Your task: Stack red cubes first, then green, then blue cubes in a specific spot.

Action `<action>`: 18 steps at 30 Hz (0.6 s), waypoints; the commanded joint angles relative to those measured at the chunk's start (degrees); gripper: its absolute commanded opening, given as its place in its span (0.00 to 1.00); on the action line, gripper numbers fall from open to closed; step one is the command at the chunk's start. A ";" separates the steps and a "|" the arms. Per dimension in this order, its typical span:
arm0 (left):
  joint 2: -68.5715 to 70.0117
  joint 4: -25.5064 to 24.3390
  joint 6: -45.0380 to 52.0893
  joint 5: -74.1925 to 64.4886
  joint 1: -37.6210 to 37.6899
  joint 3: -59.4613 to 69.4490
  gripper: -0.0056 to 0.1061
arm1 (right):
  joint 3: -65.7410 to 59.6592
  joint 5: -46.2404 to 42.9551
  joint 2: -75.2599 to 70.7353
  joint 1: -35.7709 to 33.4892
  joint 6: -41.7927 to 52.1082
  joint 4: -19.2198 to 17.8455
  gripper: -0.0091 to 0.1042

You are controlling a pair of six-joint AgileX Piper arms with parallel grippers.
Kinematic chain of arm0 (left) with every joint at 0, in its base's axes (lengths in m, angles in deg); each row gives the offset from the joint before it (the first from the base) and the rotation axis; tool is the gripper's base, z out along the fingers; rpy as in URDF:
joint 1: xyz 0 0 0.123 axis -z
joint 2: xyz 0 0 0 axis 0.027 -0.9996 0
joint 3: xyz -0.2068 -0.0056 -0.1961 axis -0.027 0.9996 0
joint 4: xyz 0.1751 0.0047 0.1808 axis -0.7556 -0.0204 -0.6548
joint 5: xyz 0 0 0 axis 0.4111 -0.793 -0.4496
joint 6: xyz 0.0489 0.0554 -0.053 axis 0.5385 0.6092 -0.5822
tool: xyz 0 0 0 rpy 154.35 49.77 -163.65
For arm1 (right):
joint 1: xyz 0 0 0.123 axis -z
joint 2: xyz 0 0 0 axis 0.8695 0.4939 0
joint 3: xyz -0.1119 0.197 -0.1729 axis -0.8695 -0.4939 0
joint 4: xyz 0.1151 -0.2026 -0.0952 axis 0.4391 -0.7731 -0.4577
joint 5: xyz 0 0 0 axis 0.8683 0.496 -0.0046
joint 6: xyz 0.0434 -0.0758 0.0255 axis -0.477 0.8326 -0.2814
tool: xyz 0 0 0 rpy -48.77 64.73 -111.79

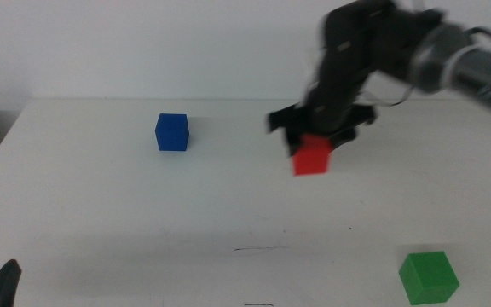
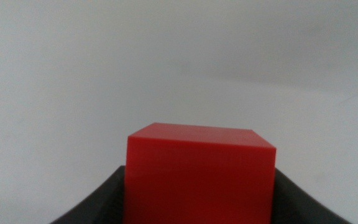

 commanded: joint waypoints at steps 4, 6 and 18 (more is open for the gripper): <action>1.24 0.57 -0.69 4.59 0.07 -0.03 0.89 | 1.65 -0.44 -2.59 -9.32 -10.97 -8.82 0.07; 1.24 0.57 -0.69 4.59 0.07 -0.03 0.89 | 0.95 -0.33 -2.32 -11.43 -14.12 -9.69 0.07; 1.24 0.45 -0.69 4.60 0.07 -0.03 0.89 | -9.18 -11.73 -2.07 -13.24 -17.72 -6.33 0.07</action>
